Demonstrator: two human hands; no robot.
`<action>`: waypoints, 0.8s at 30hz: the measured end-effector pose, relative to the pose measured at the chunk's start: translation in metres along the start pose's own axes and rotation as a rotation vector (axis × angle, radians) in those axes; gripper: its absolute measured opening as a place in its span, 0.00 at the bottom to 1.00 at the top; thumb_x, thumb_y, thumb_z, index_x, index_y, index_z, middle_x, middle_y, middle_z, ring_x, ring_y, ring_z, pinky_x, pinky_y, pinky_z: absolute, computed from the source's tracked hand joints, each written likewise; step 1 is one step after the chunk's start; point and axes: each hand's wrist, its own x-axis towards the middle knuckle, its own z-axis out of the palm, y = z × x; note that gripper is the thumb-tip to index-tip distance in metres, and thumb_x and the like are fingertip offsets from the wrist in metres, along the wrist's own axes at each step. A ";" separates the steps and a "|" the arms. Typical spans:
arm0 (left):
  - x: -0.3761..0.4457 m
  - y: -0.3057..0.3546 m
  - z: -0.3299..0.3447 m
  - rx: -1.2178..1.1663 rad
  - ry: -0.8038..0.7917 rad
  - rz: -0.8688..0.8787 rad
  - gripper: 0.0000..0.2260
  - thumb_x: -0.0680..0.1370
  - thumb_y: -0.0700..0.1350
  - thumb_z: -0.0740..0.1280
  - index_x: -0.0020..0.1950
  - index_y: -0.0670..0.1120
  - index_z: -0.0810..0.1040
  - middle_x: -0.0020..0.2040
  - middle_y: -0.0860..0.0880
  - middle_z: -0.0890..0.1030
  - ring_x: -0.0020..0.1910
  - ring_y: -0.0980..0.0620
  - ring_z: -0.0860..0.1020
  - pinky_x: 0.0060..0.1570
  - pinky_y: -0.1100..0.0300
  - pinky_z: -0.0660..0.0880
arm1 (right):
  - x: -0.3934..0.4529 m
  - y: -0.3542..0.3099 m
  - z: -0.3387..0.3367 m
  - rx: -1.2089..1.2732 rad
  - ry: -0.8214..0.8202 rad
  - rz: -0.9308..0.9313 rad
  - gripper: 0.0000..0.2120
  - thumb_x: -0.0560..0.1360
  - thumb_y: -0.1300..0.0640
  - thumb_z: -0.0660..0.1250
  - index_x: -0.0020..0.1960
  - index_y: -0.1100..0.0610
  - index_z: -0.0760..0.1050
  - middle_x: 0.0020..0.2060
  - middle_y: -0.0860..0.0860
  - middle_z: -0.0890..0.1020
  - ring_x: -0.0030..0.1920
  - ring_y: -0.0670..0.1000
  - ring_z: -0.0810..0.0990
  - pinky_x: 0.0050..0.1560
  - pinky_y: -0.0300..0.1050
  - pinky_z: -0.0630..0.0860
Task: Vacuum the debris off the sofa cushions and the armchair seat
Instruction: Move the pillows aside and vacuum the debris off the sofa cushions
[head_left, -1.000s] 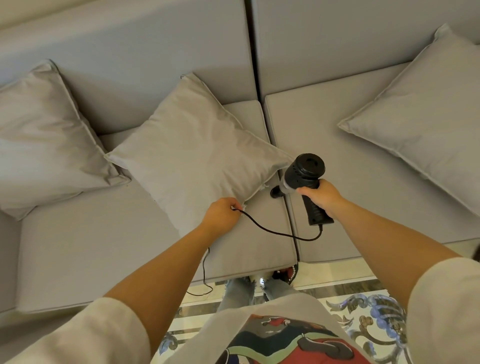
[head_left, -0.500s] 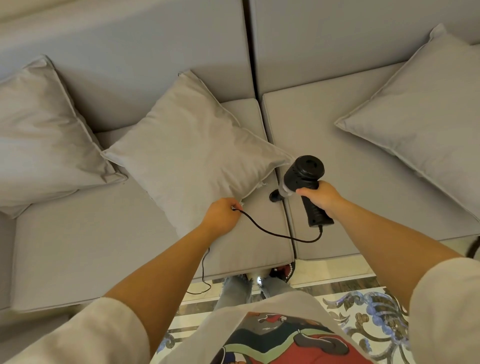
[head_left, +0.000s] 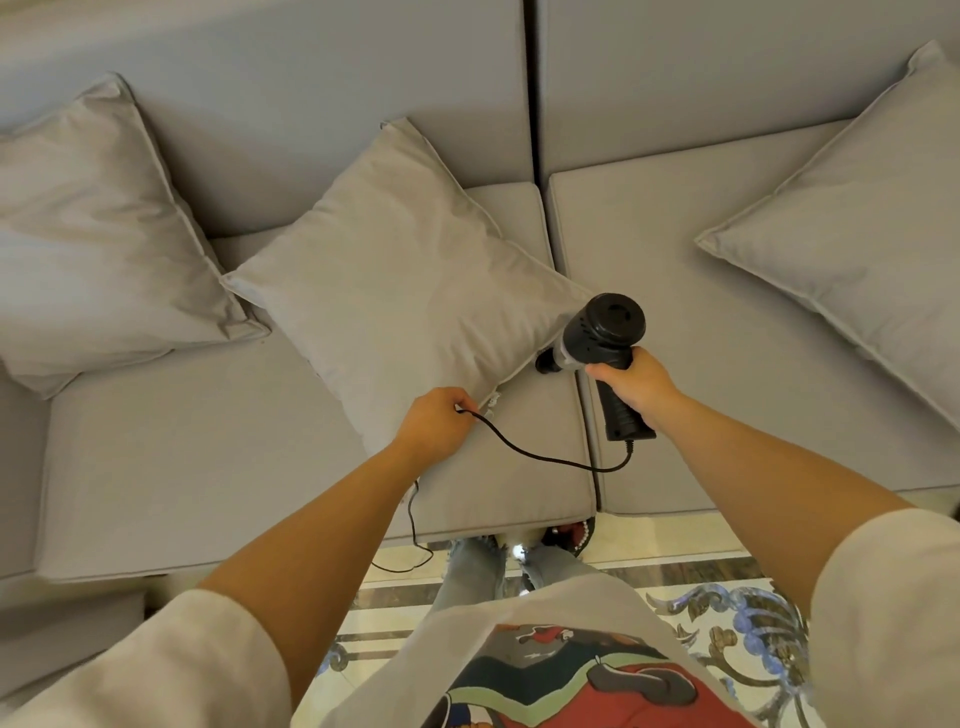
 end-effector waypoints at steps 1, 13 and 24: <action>0.000 -0.002 0.000 -0.003 0.004 -0.001 0.10 0.77 0.37 0.60 0.50 0.40 0.80 0.37 0.48 0.74 0.30 0.55 0.68 0.29 0.66 0.64 | 0.000 0.000 0.000 0.003 0.001 0.003 0.17 0.71 0.54 0.70 0.55 0.59 0.71 0.44 0.54 0.77 0.39 0.50 0.74 0.43 0.45 0.70; -0.008 -0.013 0.007 -0.026 -0.006 -0.003 0.11 0.77 0.37 0.59 0.51 0.41 0.80 0.39 0.48 0.74 0.30 0.58 0.68 0.29 0.68 0.65 | -0.024 0.009 0.015 -0.016 -0.107 -0.010 0.13 0.71 0.54 0.70 0.52 0.56 0.71 0.38 0.50 0.76 0.38 0.48 0.75 0.35 0.39 0.70; -0.028 -0.036 0.013 -0.046 0.003 -0.042 0.11 0.77 0.36 0.58 0.52 0.40 0.80 0.41 0.47 0.75 0.33 0.52 0.70 0.29 0.68 0.65 | -0.033 0.020 0.038 -0.052 -0.132 -0.036 0.16 0.71 0.55 0.70 0.56 0.58 0.71 0.44 0.53 0.77 0.41 0.50 0.75 0.40 0.42 0.70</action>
